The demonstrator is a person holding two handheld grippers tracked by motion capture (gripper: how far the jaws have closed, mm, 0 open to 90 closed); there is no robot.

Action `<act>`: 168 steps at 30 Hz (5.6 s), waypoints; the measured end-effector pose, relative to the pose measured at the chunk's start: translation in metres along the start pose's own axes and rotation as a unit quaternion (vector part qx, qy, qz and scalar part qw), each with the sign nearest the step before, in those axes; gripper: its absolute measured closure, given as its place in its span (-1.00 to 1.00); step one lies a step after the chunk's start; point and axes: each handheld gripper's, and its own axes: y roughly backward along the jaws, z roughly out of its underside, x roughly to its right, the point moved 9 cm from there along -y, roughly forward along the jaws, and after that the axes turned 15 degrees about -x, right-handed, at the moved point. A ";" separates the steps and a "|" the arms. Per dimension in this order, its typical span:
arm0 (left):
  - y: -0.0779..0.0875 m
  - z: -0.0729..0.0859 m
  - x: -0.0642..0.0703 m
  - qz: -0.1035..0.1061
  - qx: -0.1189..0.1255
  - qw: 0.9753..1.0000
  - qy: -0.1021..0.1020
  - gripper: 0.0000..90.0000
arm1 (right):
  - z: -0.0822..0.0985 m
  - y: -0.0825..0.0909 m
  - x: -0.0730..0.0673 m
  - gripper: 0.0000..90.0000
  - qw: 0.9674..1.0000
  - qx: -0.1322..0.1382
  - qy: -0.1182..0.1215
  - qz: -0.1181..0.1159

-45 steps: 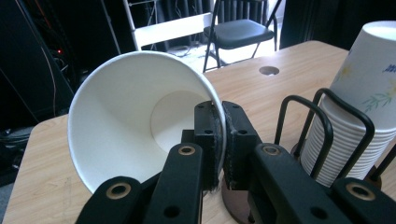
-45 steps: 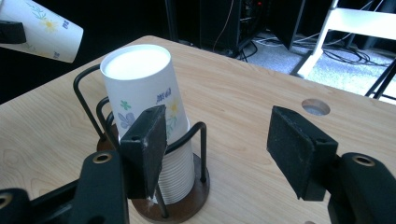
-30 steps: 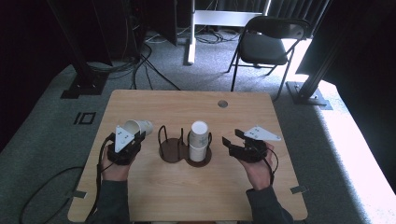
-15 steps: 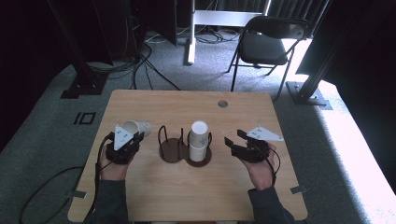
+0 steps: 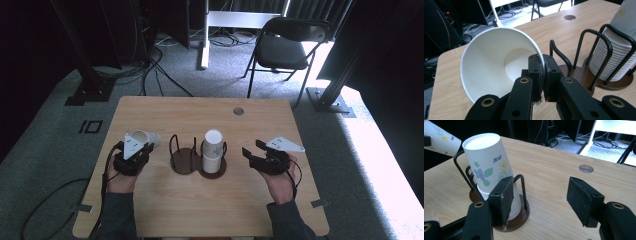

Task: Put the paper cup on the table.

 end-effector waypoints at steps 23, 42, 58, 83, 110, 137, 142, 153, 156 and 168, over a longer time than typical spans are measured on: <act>-0.009 0.007 -0.005 -0.006 -0.024 1.000 0.003 0.93 | 0.005 -0.004 0.000 -0.16 1.000 -0.006 0.000 0.000; -0.017 0.013 -0.009 -0.009 -0.041 0.999 0.006 0.93 | 0.006 -0.005 -0.002 -0.16 1.000 -0.010 0.004 -0.001; -0.022 0.016 -0.009 -0.012 -0.054 0.998 0.003 0.93 | 0.008 -0.006 -0.003 -0.16 1.000 -0.012 0.004 -0.002; -0.032 0.023 -0.009 -0.015 -0.076 0.997 -0.002 0.93 | 0.009 -0.006 -0.002 -0.16 1.000 -0.013 0.005 0.000; -0.043 0.033 -0.010 -0.014 -0.107 0.994 -0.005 0.93 | 0.009 -0.006 -0.001 -0.16 1.000 -0.013 0.004 0.000; -0.054 0.041 -0.008 -0.009 -0.138 0.990 -0.017 0.92 | 0.010 -0.008 -0.001 -0.15 1.000 -0.016 0.005 -0.001; -0.056 0.043 -0.008 -0.006 -0.145 0.989 -0.018 0.92 | 0.010 -0.007 -0.001 -0.15 1.000 -0.015 0.004 0.000; -0.064 0.050 -0.004 0.008 -0.173 0.985 -0.024 0.91 | 0.011 -0.006 0.000 -0.15 1.000 -0.014 0.003 0.000; -0.065 0.052 -0.004 0.010 -0.179 0.984 -0.026 0.91 | 0.011 -0.006 0.000 -0.15 1.000 -0.014 0.002 0.000; -0.067 0.051 -0.003 0.010 -0.174 0.984 -0.025 0.75 | 0.011 -0.006 0.000 -0.15 1.000 -0.015 0.002 -0.001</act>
